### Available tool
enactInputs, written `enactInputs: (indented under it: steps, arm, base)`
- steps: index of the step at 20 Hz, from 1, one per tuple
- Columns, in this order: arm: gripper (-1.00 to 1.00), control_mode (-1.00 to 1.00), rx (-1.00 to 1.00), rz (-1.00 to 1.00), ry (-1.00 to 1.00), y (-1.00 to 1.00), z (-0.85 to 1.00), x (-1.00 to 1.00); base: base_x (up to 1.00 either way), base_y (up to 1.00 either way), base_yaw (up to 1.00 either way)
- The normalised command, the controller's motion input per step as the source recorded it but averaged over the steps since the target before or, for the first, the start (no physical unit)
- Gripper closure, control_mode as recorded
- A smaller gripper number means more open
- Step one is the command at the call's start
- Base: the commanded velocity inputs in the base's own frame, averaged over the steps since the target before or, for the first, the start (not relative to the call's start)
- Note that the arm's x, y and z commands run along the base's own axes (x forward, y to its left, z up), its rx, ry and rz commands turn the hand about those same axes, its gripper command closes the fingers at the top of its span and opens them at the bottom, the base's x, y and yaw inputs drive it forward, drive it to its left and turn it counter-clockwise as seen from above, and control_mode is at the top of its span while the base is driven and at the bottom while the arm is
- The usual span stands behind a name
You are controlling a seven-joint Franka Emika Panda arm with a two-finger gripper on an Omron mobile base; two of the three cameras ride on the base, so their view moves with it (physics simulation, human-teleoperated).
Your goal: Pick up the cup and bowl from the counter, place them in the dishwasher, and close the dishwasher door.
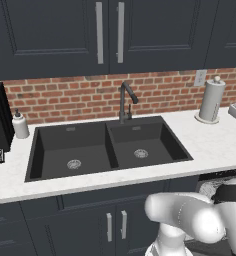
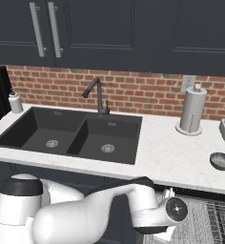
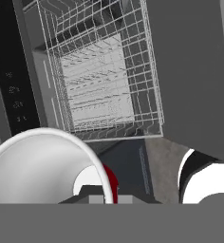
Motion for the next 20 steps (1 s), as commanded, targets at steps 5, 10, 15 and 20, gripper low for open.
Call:
enactInputs:
  steps: [5, 10, 15, 20]
  arm:
    - [1.0, -1.0, 0.12, -0.01, 0.01, 0.0, -0.43, 0.19]
    - [1.0, -1.0, 0.13, -0.03, 0.0, 0.0, -0.56, 0.0]
    - [1.0, -1.0, 0.12, -0.05, 0.0, 0.0, -0.39, 0.09]
    - [1.0, -1.0, 0.1, -0.06, 0.0, 0.0, -0.17, 0.38]
  base:
    - [0.0, 0.0, 0.0]
    - [0.0, 0.0, 0.0]
    - [0.0, 0.0, 0.0]
    - [0.0, 0.0, 0.0]
